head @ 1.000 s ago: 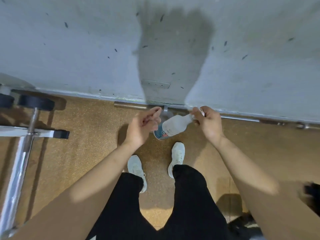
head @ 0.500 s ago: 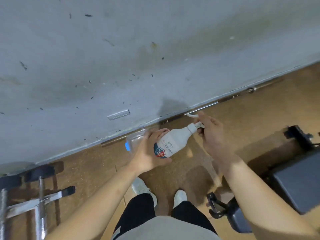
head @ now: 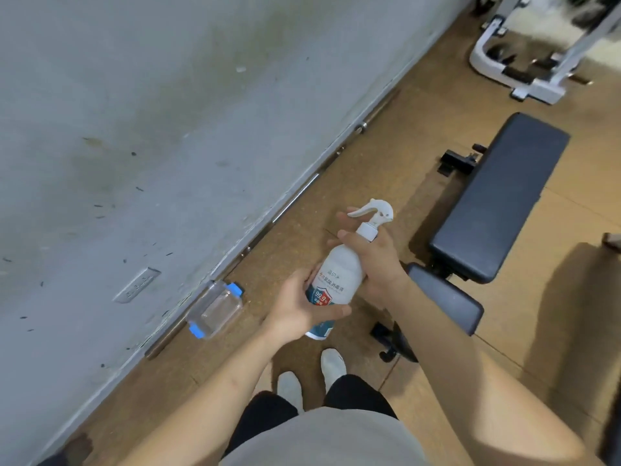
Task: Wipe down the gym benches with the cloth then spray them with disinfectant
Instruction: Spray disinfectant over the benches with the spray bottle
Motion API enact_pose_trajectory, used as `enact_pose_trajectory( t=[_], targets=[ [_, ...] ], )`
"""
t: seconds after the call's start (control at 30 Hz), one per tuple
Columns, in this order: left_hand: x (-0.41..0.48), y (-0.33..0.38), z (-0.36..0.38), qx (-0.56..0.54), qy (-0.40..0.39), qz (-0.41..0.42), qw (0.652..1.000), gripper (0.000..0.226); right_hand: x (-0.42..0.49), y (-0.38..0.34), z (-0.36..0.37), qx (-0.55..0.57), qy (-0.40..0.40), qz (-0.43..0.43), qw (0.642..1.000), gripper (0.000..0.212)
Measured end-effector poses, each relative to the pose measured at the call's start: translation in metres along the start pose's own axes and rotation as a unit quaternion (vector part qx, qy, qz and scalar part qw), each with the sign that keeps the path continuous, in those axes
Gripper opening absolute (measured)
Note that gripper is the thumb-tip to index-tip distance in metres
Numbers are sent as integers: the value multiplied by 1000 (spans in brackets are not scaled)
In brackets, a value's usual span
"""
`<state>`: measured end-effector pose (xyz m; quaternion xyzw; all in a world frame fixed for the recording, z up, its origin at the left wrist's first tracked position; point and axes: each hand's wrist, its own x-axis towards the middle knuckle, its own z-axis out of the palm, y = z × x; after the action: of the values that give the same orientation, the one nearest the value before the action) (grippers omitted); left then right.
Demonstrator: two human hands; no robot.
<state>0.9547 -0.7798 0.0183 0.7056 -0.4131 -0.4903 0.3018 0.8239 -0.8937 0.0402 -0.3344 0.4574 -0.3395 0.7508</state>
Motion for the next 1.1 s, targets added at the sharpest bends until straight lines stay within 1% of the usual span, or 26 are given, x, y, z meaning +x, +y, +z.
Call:
enact_pose_trajectory(
  t=[0.03,0.1,0.2,0.27,0.37,0.5,0.6,0.67,0.73,0.8,0.9,1.03,1.1],
  targets=[
    [-1,4,11,-4,-22,6,1000,73,-8,-2,-13,2,22,-6,1000,37],
    [-7,6,30,-4,-67,20,998,75,-27,-2,-35,16,80,-10,997,30],
    [-27,1,54,-3,-126,52,991,87,-62,-2,-70,83,178,4,981,21],
    [-43,-6,65,-3,-140,76,987,90,-86,-3,-90,127,229,12,965,18],
    [-69,-19,81,-39,-153,60,986,84,-122,3,-112,140,274,20,951,14],
    [-96,-26,112,-48,-154,70,984,80,-161,15,-135,145,297,30,943,16],
    [-114,-25,131,-42,-162,97,981,86,-183,24,-155,140,318,37,937,19],
    [-125,-26,144,-24,-175,119,977,91,-194,31,-168,118,322,47,938,25],
    [-135,-30,158,2,-186,131,974,92,-201,38,-181,97,331,68,936,25],
    [-144,-32,172,16,-197,125,972,91,-205,43,-195,98,340,100,930,27],
    [-154,-33,198,0,-200,96,975,92,-211,48,-218,90,322,130,934,33],
    [-166,-25,243,-17,-168,57,984,96,-220,49,-259,100,310,109,939,45],
    [-171,-18,268,6,-132,62,989,100,-223,46,-281,116,302,99,941,42]
  ],
)
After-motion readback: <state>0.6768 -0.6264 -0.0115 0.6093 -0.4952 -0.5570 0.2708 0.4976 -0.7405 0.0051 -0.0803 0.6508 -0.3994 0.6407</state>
